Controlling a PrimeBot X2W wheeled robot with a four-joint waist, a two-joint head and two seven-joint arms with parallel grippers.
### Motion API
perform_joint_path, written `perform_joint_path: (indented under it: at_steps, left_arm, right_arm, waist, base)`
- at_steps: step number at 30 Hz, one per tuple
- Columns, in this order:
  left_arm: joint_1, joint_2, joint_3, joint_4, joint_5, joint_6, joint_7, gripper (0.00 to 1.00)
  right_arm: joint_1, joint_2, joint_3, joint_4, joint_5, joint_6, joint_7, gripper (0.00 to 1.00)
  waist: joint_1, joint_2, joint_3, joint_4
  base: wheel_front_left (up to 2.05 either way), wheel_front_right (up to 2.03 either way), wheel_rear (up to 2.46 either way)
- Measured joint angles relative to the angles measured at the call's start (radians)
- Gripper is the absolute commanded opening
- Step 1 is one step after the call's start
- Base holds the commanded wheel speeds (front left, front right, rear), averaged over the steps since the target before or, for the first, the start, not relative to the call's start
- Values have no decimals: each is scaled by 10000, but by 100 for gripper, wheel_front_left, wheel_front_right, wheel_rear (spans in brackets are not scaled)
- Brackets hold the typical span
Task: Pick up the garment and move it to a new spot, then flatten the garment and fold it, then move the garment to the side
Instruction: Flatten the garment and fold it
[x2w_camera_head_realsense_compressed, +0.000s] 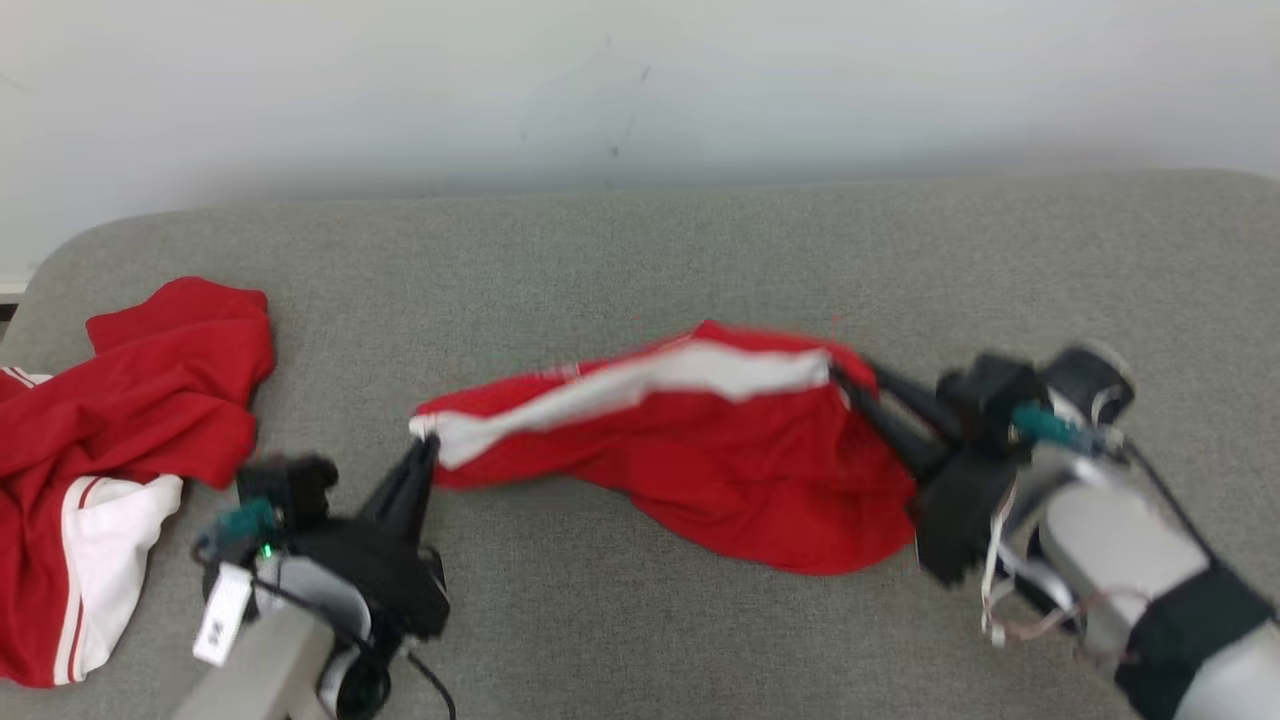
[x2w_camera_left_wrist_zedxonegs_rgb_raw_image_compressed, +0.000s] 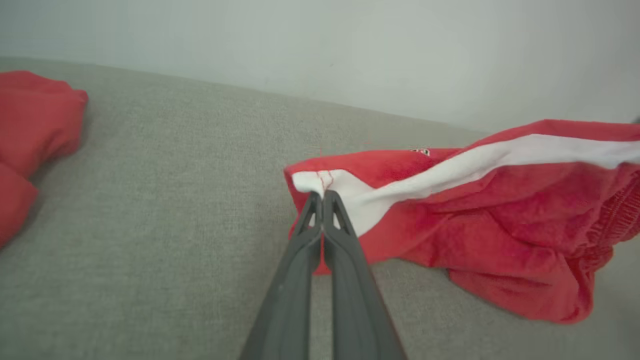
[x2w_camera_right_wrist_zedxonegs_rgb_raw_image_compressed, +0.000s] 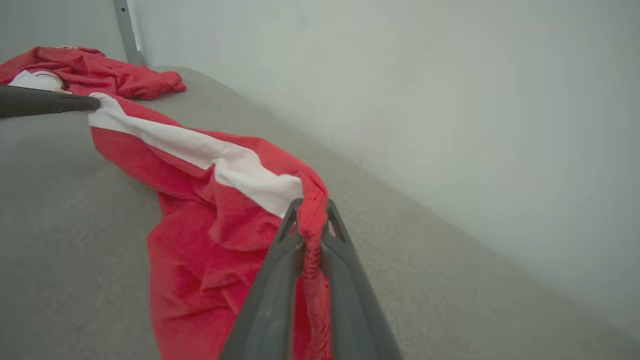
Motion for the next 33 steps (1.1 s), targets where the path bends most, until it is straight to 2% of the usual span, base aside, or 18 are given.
perform_joint_path:
  at_steps: [6, 10, 17, 18, 19, 20, 22, 33]
  left_arm:
    - [927, 81, 38, -257, 29, 234, -31, 0]
    - [1162, 370, 161, -508, 113, 357, -44, 0]
    - [1331, 196, 259, -1187, 370, 491, -46, 0]
    - [1330, 178, 270, -1258, 395, 520, -46, 0]
    - [1329, 163, 288, -1360, 422, 522, -46, 0]
    - [1329, 151, 303, -1444, 456, 523, -46, 0]
    - [1329, 151, 343, -1570, 470, 610, -58, 0]
    - [1329, 174, 522, -1990, 704, 696, -59, 0]
  right_arm:
    - [1453, -144, 194, 15, 573, 0, -322, 0]
    - [1793, -407, 224, 58, 913, 0, -378, 0]
    - [1880, -318, 274, 21, 1465, 0, -495, 0]
    - [1880, -301, 274, 17, 1574, 0, -502, 16]
    - [1880, -295, 276, 10, 1639, 0, -504, 38]
    - [1880, -295, 276, -6, 1687, 0, -504, 65]
    - [1881, -295, 280, -35, 1812, 0, -506, 100]
    - [2850, -362, 412, -694, 3352, 0, -489, 100]
  waist:
    - [-1, 0, -143, -123]
    - [-1, 0, -170, -291]
    - [-1, 0, -52, -587]
    - [-1, 0, -28, -623]
    - [0, 0, 0, -653]
    - [0, 0, 30, -678]
    - [0, 0, 91, -723]
    - [0, 0, 232, -776]
  base:
    - [0, 0, 0]
    - [0, 0, 0]
    - [0, 0, 0]
    - [0, 0, 0]
    - [0, 0, 0]
    - [0, 0, 0]
    - [0, 0, 0]
    - [0, 0, 0]
